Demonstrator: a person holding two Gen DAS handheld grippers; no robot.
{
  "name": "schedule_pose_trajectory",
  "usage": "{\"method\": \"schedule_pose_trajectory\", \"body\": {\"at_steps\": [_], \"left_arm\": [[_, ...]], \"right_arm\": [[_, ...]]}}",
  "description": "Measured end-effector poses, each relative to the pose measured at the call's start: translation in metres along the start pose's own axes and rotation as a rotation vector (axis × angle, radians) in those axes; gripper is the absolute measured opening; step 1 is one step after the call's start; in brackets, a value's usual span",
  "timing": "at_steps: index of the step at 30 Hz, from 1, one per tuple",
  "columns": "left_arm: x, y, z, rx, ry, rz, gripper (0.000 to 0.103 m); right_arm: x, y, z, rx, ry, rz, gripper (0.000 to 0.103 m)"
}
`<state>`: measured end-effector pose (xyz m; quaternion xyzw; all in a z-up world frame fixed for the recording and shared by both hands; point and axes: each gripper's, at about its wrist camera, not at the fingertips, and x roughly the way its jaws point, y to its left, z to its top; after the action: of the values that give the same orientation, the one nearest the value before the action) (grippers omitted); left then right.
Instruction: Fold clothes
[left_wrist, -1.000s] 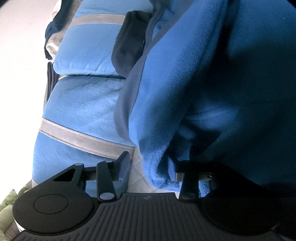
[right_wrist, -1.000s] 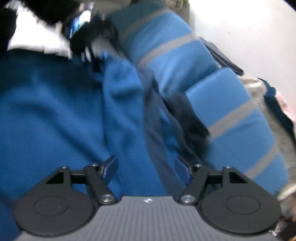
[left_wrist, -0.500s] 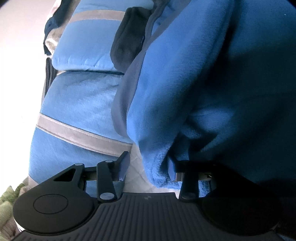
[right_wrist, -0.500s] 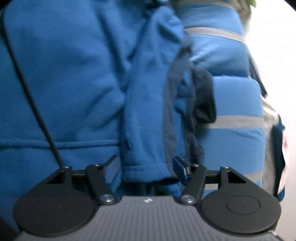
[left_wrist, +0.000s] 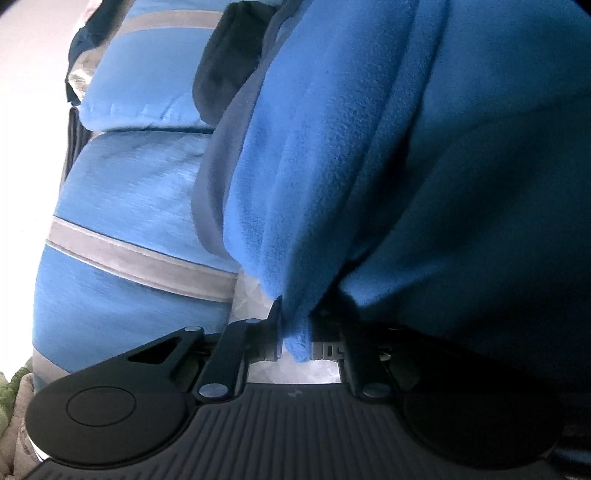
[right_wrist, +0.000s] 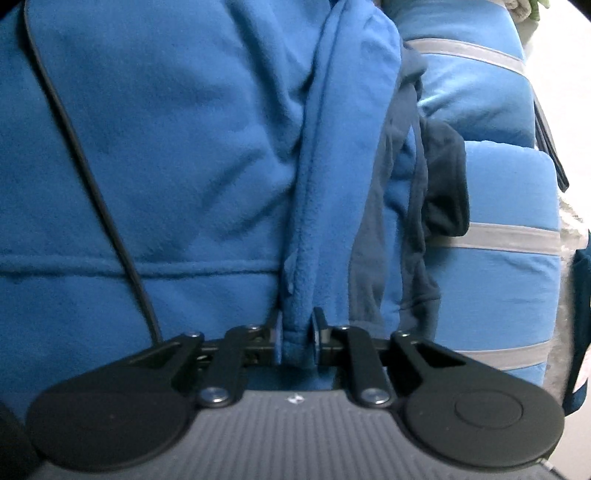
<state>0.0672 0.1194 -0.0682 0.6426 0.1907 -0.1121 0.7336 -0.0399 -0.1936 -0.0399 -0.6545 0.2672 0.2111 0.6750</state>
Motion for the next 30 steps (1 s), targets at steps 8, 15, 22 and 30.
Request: {"method": "schedule_pose_trajectory", "body": {"at_steps": [8,15,22,30], "left_arm": [[-0.015,0.001,0.005,0.058,0.025,0.104,0.053],[-0.012,0.011,0.014,0.015,0.117,0.083,0.067],[0.001,0.015,0.026,0.016,0.174,0.102,0.068],[0.000,0.017,0.028,-0.047,0.202,0.110,0.069]], "right_arm": [[-0.016,-0.019,0.004,0.153,-0.021,-0.062,0.079],[-0.055,-0.035,0.013,0.182,-0.073,-0.127,0.090],[-0.099,-0.044,0.017,0.189,-0.110,-0.192,0.095],[-0.122,-0.055,0.011,0.156,-0.107,-0.235,0.099]]}}
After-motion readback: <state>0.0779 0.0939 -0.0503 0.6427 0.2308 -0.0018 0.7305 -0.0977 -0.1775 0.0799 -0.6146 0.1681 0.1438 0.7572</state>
